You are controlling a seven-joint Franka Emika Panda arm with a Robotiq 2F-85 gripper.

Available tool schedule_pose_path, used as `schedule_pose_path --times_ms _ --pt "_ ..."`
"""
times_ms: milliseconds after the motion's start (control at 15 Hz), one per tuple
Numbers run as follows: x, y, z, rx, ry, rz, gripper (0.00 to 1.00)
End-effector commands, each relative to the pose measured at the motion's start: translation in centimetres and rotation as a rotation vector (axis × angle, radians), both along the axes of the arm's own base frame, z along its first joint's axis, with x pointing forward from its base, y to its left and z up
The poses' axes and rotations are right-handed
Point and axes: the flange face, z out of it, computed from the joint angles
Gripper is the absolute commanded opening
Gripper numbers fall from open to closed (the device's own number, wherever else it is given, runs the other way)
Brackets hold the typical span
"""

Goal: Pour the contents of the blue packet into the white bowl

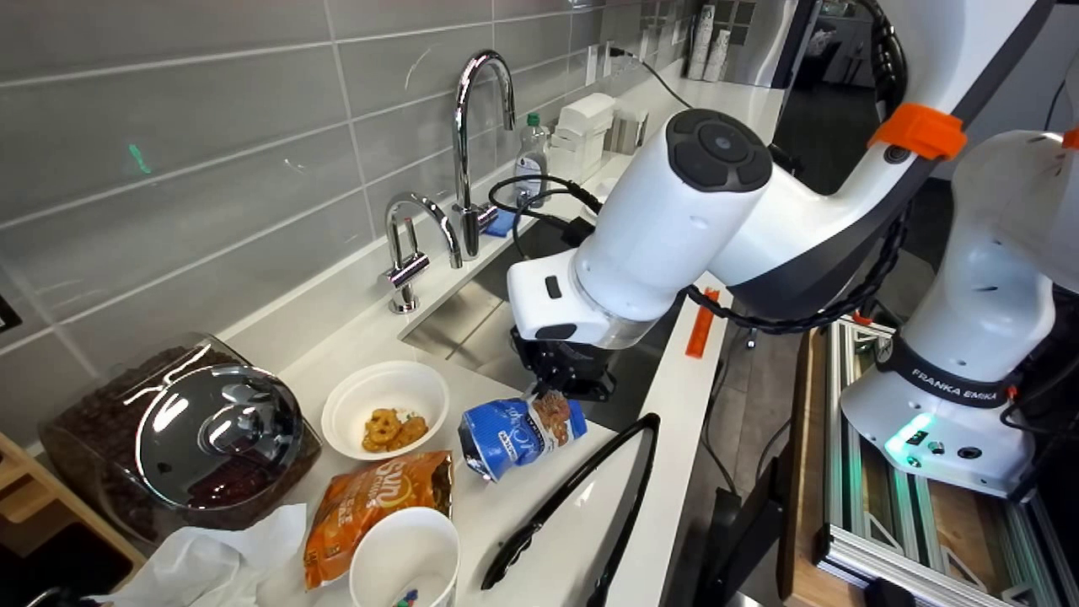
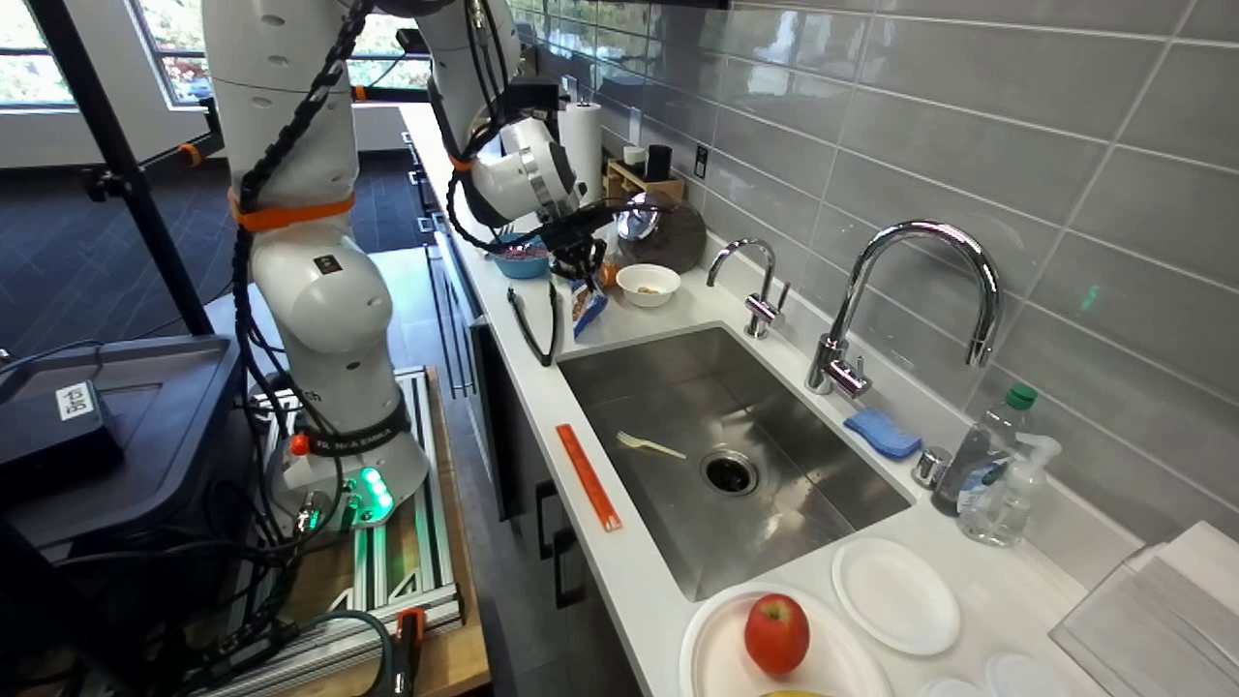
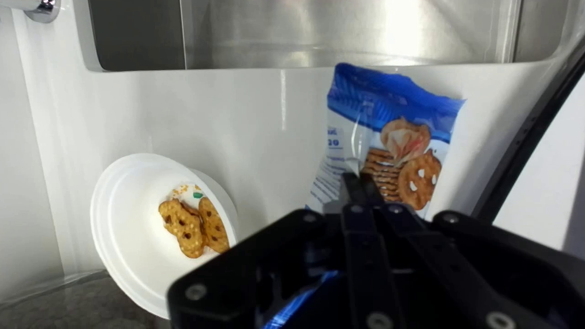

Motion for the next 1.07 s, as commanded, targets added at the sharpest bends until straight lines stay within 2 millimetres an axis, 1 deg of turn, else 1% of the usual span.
schedule_pose_path --times_ms 0,333,1000 --pt "0.1 0.1 -0.6 0.035 0.02 -0.004 0.0" --pt "0.1 0.2 -0.4 0.028 0.016 -0.002 0.0" --pt "0.6 0.2 -1.9 0.024 0.047 -0.002 0.0"
